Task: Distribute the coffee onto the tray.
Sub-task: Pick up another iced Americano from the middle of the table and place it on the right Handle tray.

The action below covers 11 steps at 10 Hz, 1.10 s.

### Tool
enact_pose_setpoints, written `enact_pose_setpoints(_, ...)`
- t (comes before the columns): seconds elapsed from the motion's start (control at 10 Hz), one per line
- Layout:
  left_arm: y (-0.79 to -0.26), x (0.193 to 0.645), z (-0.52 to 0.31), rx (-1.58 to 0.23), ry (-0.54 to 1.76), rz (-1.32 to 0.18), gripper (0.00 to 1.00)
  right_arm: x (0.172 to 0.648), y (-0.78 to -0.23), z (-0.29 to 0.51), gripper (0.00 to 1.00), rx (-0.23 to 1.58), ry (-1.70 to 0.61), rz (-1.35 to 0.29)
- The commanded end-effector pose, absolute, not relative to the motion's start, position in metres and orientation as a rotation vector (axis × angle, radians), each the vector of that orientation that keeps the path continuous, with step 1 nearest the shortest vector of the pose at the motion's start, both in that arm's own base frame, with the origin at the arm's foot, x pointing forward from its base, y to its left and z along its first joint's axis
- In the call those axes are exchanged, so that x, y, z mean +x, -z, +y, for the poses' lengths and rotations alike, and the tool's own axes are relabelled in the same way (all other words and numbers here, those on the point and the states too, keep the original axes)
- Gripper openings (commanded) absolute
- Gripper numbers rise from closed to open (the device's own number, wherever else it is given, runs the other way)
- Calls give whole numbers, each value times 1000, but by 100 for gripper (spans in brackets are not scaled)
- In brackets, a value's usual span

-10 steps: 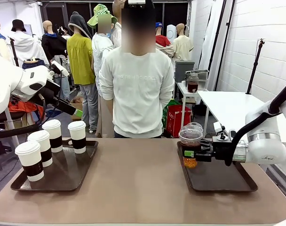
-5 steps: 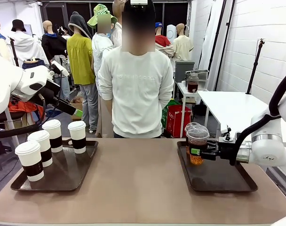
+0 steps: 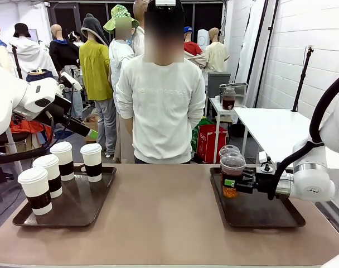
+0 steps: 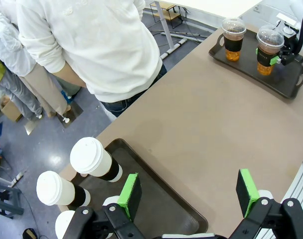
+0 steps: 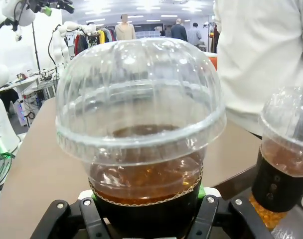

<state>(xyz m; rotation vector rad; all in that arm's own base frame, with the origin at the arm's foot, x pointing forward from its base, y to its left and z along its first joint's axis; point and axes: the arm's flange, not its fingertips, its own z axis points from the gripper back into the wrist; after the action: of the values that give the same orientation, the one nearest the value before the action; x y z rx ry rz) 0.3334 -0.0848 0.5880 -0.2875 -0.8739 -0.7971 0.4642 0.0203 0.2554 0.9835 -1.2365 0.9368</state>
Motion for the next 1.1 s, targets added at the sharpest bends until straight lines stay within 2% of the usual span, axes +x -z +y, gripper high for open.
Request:
enact_pose_setpoints(0.0, -588, 334, -84, -293, 795, -874, 100, 467, -247, 18, 68, 1024, -938, -1276)
enact_pose_setpoints(0.9, -588, 334, -84, -293, 795, -874, 100, 462, -215, 10, 68, 984, -916, -1162)
enact_pose_setpoints(1.0, -588, 334, -84, -293, 795, -874, 100, 462, -214, 9, 88, 984, -907, -1156)
